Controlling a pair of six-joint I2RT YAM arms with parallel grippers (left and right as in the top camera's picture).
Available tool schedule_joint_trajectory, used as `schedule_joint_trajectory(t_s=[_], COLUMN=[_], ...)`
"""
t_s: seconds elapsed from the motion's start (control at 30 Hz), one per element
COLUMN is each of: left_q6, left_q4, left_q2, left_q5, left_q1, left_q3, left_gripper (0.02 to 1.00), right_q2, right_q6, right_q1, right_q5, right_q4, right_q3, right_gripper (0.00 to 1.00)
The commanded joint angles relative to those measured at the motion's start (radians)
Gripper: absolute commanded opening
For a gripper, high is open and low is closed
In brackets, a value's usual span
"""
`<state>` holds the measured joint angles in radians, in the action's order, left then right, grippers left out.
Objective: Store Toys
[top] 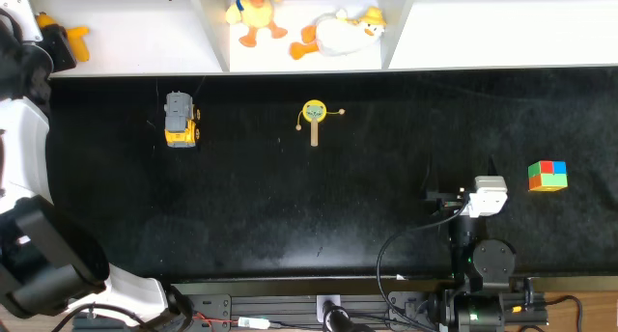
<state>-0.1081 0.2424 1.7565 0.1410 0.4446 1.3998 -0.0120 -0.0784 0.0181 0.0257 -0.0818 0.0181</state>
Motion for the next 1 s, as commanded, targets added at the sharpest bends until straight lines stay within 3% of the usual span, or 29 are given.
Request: schedule_joint_trajectory(t_s=[0.03, 0.07, 0.37, 0.6, 1.0], left_q6=[0.004, 0.004, 0.004, -0.005, 0.065], left_q4=[-0.020, -0.029, -0.030, 0.214, 0.217], left_q2=[0.021, 0.021, -0.004, -0.159, -0.589], left_q5=[-0.009, -0.008, -0.012, -0.031, -0.014], left_q1=[-0.008, -0.008, -0.007, -0.007, -0.105], left_q3=[0.016, 0.016, 0.016, -0.029, -0.595], left_gripper=[0.897, 0.998, 0.996, 0.998, 0.998], right_q2=[0.008, 0.008, 0.008, 0.008, 0.008], right_q6=[0.008, 0.008, 0.008, 0.008, 0.008], right_q1=[0.003, 0.003, 0.003, 0.003, 0.003], right_q5=[-0.007, -0.007, -0.007, -0.007, -0.007], right_q4=[0.004, 0.004, 0.004, 0.004, 0.004], right_q3=[-0.014, -0.014, -0.014, -0.014, -0.014], right_gripper=[0.996, 0.996, 0.996, 0.993, 0.996])
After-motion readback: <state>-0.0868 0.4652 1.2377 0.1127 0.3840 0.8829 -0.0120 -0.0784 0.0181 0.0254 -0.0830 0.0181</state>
